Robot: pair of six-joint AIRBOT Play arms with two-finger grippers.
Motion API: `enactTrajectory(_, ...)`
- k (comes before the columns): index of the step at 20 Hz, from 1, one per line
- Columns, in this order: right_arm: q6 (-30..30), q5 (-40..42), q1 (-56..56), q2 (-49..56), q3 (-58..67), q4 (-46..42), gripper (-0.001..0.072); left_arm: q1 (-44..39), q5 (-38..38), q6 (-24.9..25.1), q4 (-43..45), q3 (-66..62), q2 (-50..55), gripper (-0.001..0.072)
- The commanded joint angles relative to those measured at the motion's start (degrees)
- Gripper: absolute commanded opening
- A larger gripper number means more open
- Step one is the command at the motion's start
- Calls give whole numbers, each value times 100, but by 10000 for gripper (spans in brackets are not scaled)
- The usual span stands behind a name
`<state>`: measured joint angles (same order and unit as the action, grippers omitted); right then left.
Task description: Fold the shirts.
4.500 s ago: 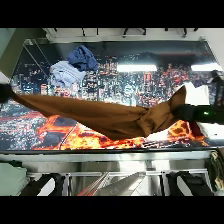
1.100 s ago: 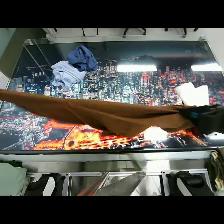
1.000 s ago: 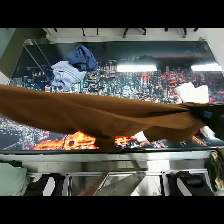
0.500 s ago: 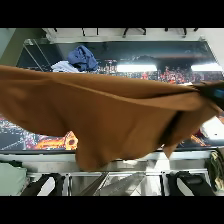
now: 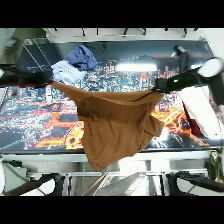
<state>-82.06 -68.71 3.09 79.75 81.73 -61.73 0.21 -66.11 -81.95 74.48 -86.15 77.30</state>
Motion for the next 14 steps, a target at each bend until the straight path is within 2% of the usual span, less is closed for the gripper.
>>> enactTrajectory(1, 426, 1244, -2, 1003, -127, 155, 37, -901, 745, -61, 1683, -518, 1145, 12)
enactTrajectory(3, 431, 1759, -2, 1163, -127, 155, 37, -1126, 522, -66, 2210, -1027, 1556, 12)
enactTrajectory(7, 431, 2887, -2, 1169, -127, 153, 36, -1032, 435, -177, 2310, -1589, 1904, 13)
enactTrajectory(8, 431, 3010, -4, 1169, -127, 149, 83, -970, 470, -195, 2288, -1600, 1899, 13)
enactTrajectory(9, 428, 3034, -26, 1169, -125, 149, 489, -883, 420, -254, 2269, -1602, 1878, 28)
enactTrajectory(10, 420, 2922, -52, 1167, -107, 138, 709, -798, 306, -264, 2103, -1602, 1840, 375)
enactTrajectory(11, 435, 2605, -120, 1147, -46, 109, 708, -656, 166, -496, 1864, -1602, 1764, 703)
enactTrajectory(14, 428, 1366, -472, 883, 118, -66, 707, -223, -1060, -752, 1676, -1589, 1314, 701)
